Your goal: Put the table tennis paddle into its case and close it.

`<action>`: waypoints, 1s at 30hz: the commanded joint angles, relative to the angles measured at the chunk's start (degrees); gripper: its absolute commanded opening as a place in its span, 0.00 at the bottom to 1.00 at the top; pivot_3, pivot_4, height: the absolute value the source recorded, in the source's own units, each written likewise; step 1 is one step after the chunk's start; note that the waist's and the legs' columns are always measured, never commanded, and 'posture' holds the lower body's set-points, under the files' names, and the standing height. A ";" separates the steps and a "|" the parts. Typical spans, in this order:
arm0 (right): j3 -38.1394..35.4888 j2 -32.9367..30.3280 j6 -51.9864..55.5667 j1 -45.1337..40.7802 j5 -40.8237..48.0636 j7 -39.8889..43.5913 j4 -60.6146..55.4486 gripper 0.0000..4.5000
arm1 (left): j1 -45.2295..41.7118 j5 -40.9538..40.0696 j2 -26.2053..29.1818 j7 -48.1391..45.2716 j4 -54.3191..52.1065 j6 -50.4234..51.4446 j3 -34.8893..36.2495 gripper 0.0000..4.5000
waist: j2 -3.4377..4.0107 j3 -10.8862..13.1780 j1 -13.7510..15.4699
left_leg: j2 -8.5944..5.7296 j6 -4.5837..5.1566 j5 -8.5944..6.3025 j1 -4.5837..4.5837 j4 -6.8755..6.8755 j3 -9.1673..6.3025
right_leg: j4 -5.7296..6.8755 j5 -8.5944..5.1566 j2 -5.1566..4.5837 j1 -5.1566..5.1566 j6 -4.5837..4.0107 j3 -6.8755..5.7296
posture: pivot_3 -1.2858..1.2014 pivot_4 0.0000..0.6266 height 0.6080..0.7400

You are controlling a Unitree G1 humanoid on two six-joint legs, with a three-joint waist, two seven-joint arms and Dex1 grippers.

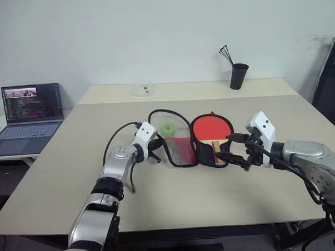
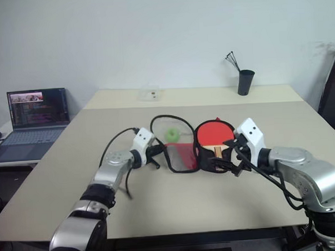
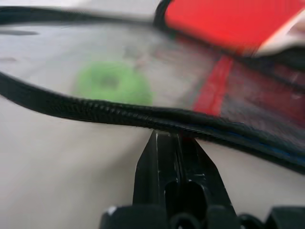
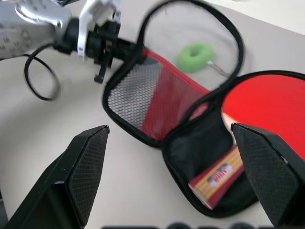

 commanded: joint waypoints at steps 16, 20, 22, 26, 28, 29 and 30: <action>-7.35 -0.53 -2.33 2.35 -0.83 -4.11 3.76 1.00 | -21.92 3.86 -13.99 3.61 21.89 -12.03 -1.89 0.00 | -0.09 0.05 -0.59 | -0.28 0.00 0.00 0.02 -0.05 0.11 | -0.04 -0.01 0.07 -0.03 0.02 0.07 | 0.52 0.24 1.00; -6.70 2.33 -3.15 0.66 -2.36 -7.22 9.25 1.00 | -19.81 2.53 -11.35 0.82 20.13 -12.50 -0.48 0.00 | -0.08 0.05 -0.82 | -0.12 0.00 0.00 0.07 -0.04 0.13 | 0.03 -0.01 0.20 -0.03 0.02 0.05 | 0.52 0.24 1.00; -6.35 4.54 -4.37 -0.98 -2.88 -7.97 12.66 1.00 | -17.65 1.16 -9.82 -1.76 17.70 -12.01 0.49 0.00 | -0.07 0.04 -1.09 | -0.11 0.00 0.00 0.07 -0.04 0.14 | 0.04 -0.01 0.21 -0.04 0.01 0.05 | 0.52 0.24 1.00; -3.86 8.67 -8.34 -5.12 -6.03 -9.14 21.48 1.00 | -10.11 -3.27 -5.34 -10.65 7.00 -8.71 2.33 0.00 | -0.06 0.04 -1.63 | -0.03 0.00 0.00 0.07 -0.04 0.17 | 0.05 0.01 0.19 -0.06 -0.01 0.12 | 0.52 0.24 1.00; -1.94 10.36 -12.23 -7.45 -9.68 -10.40 27.65 1.00 | -5.64 -6.01 -2.36 -15.28 -0.77 -5.54 2.93 0.00 | -0.06 0.04 -1.77 | 0.03 0.00 0.00 0.05 -0.04 0.17 | 0.06 0.03 0.17 -0.09 -0.05 0.13 | 0.52 0.24 1.00; -1.06 11.07 -13.96 -8.54 -11.25 -10.74 30.65 1.00 | -3.62 -7.19 -0.88 -17.02 -4.54 -3.81 3.17 0.00 | -0.06 0.04 -1.83 | 0.05 0.00 0.01 0.04 -0.04 0.17 | 0.07 0.15 0.17 -0.10 -0.26 0.13 | 0.52 0.24 1.00; -0.56 12.08 -15.45 -9.82 -12.29 -11.06 33.97 1.00 | -1.56 -8.44 0.71 -18.47 -8.61 -1.66 3.50 0.00 | -0.06 0.04 -1.78 | 0.06 0.00 0.00 0.03 -0.04 0.17 | 0.07 0.17 0.17 -0.12 -0.28 0.16 | 0.52 0.24 1.00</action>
